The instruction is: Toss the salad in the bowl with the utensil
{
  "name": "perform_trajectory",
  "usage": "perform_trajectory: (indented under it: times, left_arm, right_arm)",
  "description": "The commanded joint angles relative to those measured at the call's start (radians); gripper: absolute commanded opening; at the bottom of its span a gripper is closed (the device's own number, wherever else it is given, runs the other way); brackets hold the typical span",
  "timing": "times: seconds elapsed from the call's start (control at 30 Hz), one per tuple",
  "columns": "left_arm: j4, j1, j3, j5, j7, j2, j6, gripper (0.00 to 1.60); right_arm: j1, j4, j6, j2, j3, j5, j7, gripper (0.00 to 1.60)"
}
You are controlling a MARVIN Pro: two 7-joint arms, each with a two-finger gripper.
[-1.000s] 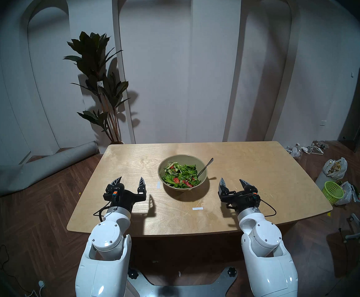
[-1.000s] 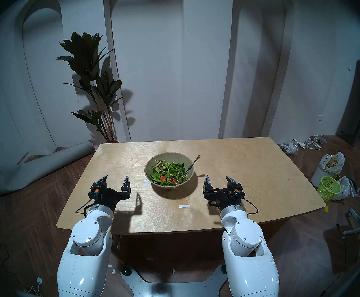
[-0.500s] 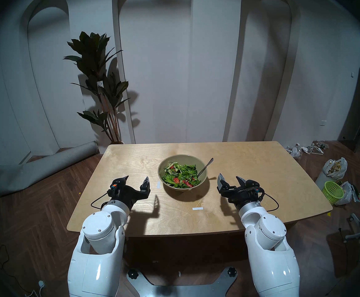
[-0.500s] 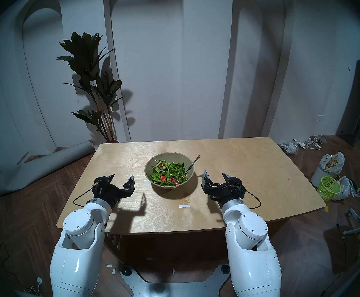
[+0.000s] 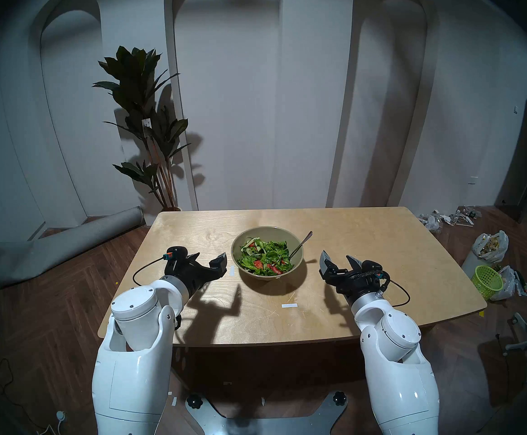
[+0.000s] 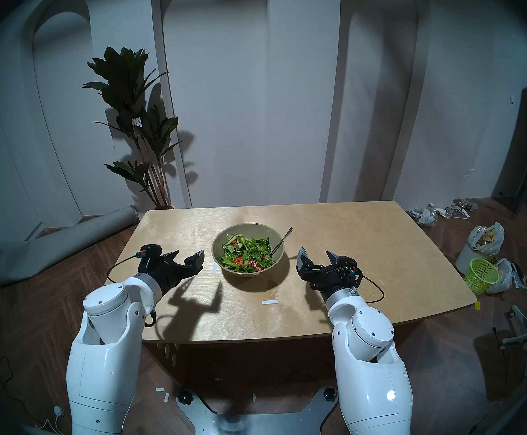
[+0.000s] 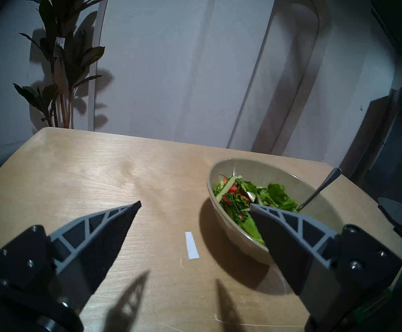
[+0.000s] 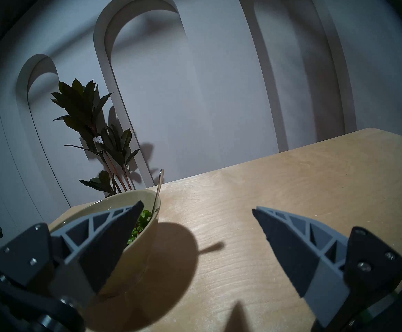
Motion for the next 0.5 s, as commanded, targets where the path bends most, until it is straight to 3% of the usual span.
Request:
perform_trajectory:
  times: [0.0, 0.2, 0.47]
  left_arm:
    - [-0.001, -0.057, 0.012, 0.005, 0.007, -0.001, 0.007, 1.60]
    - [0.031, -0.049, 0.014, 0.043, 0.039, -0.004, -0.094, 1.60]
    - [0.044, -0.051, -0.004, 0.032, 0.058, -0.019, -0.122, 1.60]
  right_arm:
    - [0.056, 0.024, -0.035, -0.011, -0.017, 0.008, 0.015, 1.60]
    - [0.097, 0.061, -0.046, -0.013, -0.032, 0.009, 0.023, 1.60]
    - [0.159, 0.105, -0.059, -0.006, -0.048, 0.007, 0.036, 1.60]
